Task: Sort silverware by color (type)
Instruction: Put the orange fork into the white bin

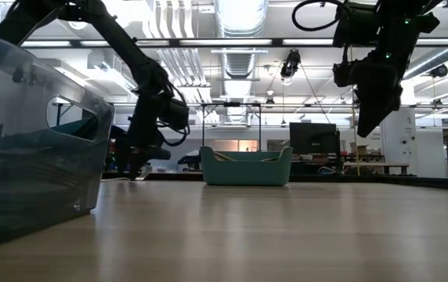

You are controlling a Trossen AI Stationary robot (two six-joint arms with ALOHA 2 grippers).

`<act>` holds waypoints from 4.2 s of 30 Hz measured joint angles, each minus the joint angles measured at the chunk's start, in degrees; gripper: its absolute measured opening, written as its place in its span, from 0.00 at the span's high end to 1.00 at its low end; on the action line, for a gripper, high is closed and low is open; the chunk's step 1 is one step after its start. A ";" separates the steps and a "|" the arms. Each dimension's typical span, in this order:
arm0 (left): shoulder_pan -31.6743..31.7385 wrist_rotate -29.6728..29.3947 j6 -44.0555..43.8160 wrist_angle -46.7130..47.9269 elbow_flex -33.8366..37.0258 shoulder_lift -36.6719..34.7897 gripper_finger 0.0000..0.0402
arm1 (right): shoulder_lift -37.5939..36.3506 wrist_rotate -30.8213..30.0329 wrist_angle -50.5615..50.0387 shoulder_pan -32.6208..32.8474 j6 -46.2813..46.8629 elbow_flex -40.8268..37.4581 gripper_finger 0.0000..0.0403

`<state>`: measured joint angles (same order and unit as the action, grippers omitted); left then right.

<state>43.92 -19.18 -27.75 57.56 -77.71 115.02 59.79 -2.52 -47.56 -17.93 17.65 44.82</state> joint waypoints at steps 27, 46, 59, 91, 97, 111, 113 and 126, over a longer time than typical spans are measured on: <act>6.64 12.45 1.97 -0.32 3.21 -0.35 0.98 | 0.02 0.17 2.77 0.02 -1.69 0.00 0.78; -3.29 23.61 10.85 -10.68 3.48 -9.07 1.00 | 0.04 -0.03 9.20 0.04 13.92 0.00 0.78; -13.01 30.14 1.42 -31.60 3.32 -12.74 1.00 | 2.14 -8.07 41.59 0.04 36.32 0.00 0.78; -17.10 30.67 -5.62 -40.82 -2.14 -12.81 1.00 | 27.07 -9.95 33.58 -2.36 27.17 27.82 0.64; -18.09 30.17 -4.90 -40.29 -2.08 -12.81 1.00 | 28.72 -11.23 31.41 -2.33 26.10 29.48 0.65; -18.23 33.69 -3.45 -39.79 -1.99 -12.81 1.00 | 28.09 -10.99 31.40 -2.32 25.58 29.55 0.68; -18.22 33.77 -3.05 -39.80 -1.99 -13.00 1.00 | 27.73 -11.10 31.21 -2.34 25.54 29.55 0.69; -16.80 32.03 -0.15 -39.12 -1.97 -15.87 1.00 | 24.61 -10.96 28.97 -2.38 24.25 29.59 0.68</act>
<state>27.12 12.84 -27.90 18.44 -79.68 99.15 84.40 -13.48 -18.59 -20.32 41.90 74.41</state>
